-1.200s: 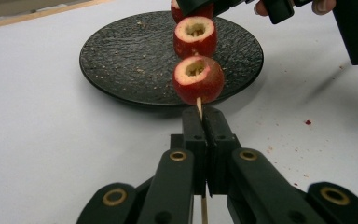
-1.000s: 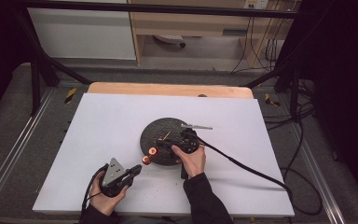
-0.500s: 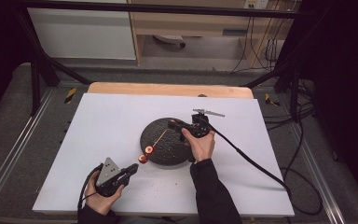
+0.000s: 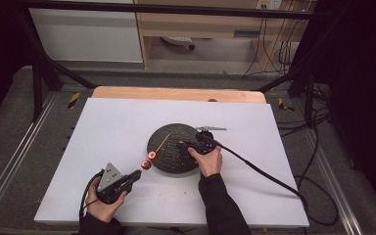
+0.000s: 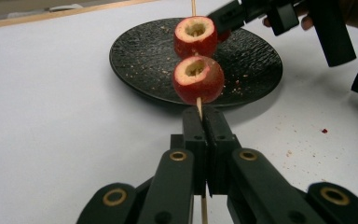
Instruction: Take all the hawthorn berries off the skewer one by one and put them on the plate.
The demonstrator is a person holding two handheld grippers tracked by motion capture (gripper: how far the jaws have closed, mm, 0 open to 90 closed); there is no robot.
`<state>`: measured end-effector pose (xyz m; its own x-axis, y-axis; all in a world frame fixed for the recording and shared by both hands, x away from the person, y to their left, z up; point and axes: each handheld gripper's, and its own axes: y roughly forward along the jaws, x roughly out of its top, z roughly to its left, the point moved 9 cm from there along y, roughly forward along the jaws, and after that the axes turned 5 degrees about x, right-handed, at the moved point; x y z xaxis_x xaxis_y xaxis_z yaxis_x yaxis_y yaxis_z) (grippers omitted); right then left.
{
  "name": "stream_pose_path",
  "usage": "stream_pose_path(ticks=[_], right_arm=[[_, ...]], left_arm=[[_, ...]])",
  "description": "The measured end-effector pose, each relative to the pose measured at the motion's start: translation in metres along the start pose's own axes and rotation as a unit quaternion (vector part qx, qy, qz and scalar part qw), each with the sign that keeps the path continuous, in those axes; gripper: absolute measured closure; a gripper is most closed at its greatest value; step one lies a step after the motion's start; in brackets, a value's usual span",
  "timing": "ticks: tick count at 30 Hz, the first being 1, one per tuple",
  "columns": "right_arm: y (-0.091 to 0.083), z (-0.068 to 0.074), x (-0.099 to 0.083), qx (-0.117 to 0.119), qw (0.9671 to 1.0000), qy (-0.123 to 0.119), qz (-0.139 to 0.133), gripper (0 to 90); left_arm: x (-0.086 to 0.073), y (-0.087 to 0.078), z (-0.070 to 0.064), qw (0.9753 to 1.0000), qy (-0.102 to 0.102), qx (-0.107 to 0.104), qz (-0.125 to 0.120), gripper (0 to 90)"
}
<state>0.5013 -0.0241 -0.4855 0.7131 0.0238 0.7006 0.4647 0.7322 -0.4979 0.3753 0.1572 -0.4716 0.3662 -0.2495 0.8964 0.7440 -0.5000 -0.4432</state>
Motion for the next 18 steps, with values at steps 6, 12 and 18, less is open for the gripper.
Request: stream_pose_path(ticks=[6,12,18], right_arm=[[0.004,-0.002,-0.013,-0.013,0.9993,-0.03,0.018,61.0],[-0.001,0.002,-0.01,-0.008,0.9987,-0.047,0.015,49.8],[-0.019,0.019,0.002,0.022,0.9973,-0.068,-0.011,33.1]], left_arm=[[-0.001,0.001,0.0,1.0,-0.001,0.0,0.002,88.3],[-0.001,0.001,0.0,1.0,-0.002,0.0,0.003,88.3],[0.0,0.001,0.001,1.0,-0.005,0.0,0.003,88.3]])
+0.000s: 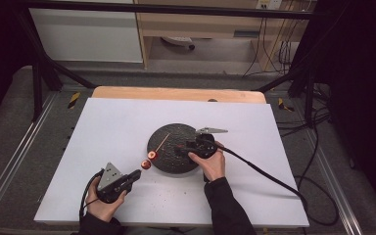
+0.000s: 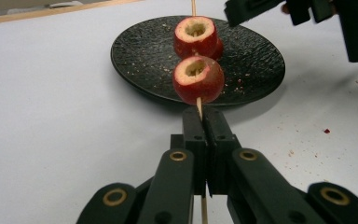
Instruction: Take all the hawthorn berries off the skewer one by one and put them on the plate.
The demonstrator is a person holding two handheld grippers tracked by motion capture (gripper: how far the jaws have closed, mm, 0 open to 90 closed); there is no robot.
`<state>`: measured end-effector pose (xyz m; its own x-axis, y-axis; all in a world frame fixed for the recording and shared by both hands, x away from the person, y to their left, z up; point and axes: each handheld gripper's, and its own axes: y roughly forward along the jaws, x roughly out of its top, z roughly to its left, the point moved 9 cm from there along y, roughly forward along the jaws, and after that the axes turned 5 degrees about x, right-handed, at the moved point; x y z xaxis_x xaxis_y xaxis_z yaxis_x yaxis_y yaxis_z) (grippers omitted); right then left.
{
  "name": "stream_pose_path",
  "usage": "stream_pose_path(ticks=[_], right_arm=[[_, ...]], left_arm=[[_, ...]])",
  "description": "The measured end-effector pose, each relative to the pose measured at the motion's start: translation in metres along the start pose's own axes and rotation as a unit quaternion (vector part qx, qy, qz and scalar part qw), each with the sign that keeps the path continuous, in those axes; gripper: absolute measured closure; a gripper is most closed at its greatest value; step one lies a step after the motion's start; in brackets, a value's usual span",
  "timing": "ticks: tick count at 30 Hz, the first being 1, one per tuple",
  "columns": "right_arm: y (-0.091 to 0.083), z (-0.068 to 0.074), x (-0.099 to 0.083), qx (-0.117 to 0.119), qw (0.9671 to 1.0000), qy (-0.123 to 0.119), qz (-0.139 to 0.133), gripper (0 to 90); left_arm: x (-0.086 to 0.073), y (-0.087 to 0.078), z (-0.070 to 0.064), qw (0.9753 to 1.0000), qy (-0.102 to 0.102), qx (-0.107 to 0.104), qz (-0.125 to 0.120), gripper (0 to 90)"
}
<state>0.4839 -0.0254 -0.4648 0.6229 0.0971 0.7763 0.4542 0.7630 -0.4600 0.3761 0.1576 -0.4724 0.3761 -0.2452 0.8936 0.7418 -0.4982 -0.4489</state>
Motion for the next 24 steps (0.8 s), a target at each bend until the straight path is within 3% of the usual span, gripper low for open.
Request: stream_pose_path(ticks=[4,11,18,24], right_arm=[[-0.01,0.011,0.005,0.016,0.9996,-0.018,-0.015,21.7],[-0.018,0.027,0.0,0.036,0.9984,-0.04,-0.018,9.4],[-0.015,0.032,-0.009,0.036,0.9977,-0.055,-0.014,7.0],[-0.005,0.042,-0.013,0.046,0.9977,-0.048,-0.009,6.6]], left_arm=[[0.0,0.0,-0.001,1.0,-0.001,0.0,-0.001,88.3],[0.001,0.0,-0.002,1.0,0.002,-0.002,-0.002,88.3],[0.001,0.001,-0.005,1.0,0.004,-0.003,-0.002,88.3],[0.002,0.002,-0.008,1.0,0.006,-0.005,-0.002,88.3]])
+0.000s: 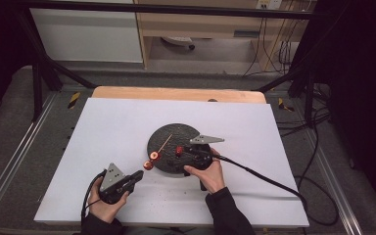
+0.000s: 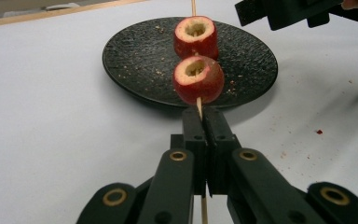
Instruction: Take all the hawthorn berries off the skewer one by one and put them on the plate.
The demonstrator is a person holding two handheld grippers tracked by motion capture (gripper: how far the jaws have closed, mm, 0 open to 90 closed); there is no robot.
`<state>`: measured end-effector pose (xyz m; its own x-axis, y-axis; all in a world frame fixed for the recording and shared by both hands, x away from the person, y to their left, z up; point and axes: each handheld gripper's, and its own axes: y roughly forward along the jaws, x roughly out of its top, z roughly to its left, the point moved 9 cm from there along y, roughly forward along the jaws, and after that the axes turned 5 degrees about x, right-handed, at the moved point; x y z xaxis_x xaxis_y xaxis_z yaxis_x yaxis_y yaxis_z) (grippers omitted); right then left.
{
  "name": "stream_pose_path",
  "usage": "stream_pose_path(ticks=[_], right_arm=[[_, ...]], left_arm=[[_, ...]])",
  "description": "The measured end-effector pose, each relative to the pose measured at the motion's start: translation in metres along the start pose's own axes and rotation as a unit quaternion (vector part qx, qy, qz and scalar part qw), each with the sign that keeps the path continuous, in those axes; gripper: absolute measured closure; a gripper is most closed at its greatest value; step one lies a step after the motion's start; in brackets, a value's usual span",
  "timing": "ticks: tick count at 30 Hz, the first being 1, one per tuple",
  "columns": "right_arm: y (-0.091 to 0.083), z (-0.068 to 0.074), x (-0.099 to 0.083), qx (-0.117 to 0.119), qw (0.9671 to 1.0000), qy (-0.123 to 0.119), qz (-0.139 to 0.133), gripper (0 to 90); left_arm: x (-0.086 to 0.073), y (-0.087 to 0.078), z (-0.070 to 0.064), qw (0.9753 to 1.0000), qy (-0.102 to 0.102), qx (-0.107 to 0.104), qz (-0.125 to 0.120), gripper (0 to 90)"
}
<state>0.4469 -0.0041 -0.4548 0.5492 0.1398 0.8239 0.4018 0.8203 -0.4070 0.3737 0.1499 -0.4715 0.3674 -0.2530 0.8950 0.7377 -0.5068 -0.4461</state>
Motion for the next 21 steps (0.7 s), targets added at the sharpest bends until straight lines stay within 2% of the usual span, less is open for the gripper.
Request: stream_pose_path(ticks=[4,10,15,16,21], right_arm=[[0.008,0.006,0.003,0.0,1.0,0.002,-0.005,7.1],[0.021,0.014,0.008,0.008,0.9997,0.022,-0.011,10.4],[0.031,0.02,0.01,0.021,0.9994,0.028,-0.006,19.3],[0.033,0.02,0.01,0.025,0.9991,0.034,-0.008,24.3],[0.036,0.019,0.009,0.028,0.9986,0.044,-0.009,32.1]], left_arm=[[0.001,0.0,0.0,1.0,0.001,0.0,-0.001,88.3],[0.001,0.0,-0.001,1.0,0.002,0.001,-0.003,88.3],[0.002,-0.001,-0.002,1.0,0.003,0.0,-0.005,88.3],[0.002,-0.001,-0.003,1.0,0.003,-0.001,-0.005,88.3],[0.002,0.0,-0.004,1.0,0.004,-0.003,-0.005,88.3]])
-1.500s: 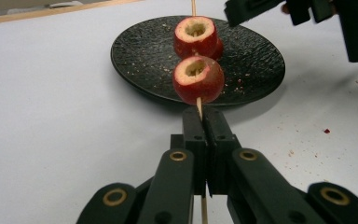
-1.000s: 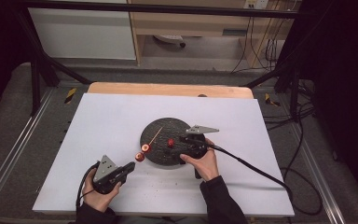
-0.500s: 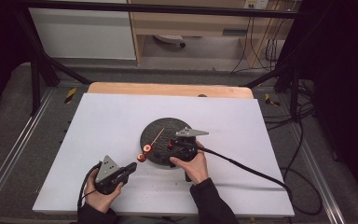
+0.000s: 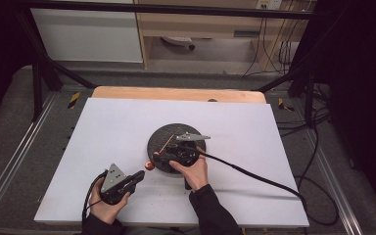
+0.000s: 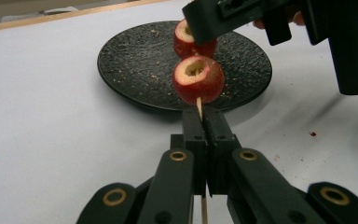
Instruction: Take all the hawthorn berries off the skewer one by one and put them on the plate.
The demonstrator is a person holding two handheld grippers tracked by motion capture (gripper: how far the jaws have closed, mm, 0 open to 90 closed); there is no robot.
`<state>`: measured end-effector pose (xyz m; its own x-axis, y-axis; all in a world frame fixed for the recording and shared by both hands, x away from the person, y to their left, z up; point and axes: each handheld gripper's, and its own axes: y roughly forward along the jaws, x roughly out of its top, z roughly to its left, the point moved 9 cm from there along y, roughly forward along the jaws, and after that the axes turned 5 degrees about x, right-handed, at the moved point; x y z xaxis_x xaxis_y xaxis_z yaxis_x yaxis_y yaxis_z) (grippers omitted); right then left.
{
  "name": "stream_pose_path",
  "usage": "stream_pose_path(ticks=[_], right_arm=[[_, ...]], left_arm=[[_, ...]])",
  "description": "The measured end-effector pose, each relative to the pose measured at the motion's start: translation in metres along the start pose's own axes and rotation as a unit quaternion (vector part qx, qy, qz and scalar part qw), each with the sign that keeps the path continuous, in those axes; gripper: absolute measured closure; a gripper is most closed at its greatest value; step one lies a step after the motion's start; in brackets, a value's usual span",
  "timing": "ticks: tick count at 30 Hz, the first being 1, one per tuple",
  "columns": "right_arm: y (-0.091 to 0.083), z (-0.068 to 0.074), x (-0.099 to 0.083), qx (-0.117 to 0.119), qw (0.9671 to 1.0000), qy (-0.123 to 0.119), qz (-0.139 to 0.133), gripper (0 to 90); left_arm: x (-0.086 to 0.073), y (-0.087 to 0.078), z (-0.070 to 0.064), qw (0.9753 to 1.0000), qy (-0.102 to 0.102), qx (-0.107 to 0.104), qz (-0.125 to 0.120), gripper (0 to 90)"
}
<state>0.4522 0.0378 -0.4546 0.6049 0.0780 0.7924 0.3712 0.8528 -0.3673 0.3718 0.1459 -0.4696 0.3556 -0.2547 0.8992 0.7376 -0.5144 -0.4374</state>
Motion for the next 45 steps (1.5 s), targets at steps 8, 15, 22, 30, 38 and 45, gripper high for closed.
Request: stream_pose_path(ticks=[8,15,22,30,38,45], right_arm=[[0.002,0.004,-0.003,0.023,0.9994,0.026,0.01,50.2],[0.0,0.009,-0.004,0.038,0.9986,0.035,0.015,60.4],[-0.001,0.008,-0.001,0.042,0.9982,0.039,0.015,61.0],[-0.005,0.004,0.009,0.031,0.9989,0.034,0.007,61.2],[-0.013,-0.004,0.025,0.013,0.9995,0.028,-0.011,61.3],[-0.022,-0.013,0.041,-0.006,0.9995,0.02,-0.022,61.4]], left_arm=[[-0.001,0.001,-0.002,1.0,0.002,-0.001,0.002,88.3],[-0.001,0.001,-0.001,1.0,0.002,0.0,0.001,88.3],[0.001,0.0,-0.001,1.0,0.003,0.0,-0.005,88.3],[0.003,-0.002,-0.001,0.9999,0.002,0.002,-0.01,88.3],[0.006,-0.005,0.0,0.9999,0.0,0.001,-0.017,88.3],[0.007,-0.007,0.0,0.9998,0.0,0.0,-0.022,88.3]])
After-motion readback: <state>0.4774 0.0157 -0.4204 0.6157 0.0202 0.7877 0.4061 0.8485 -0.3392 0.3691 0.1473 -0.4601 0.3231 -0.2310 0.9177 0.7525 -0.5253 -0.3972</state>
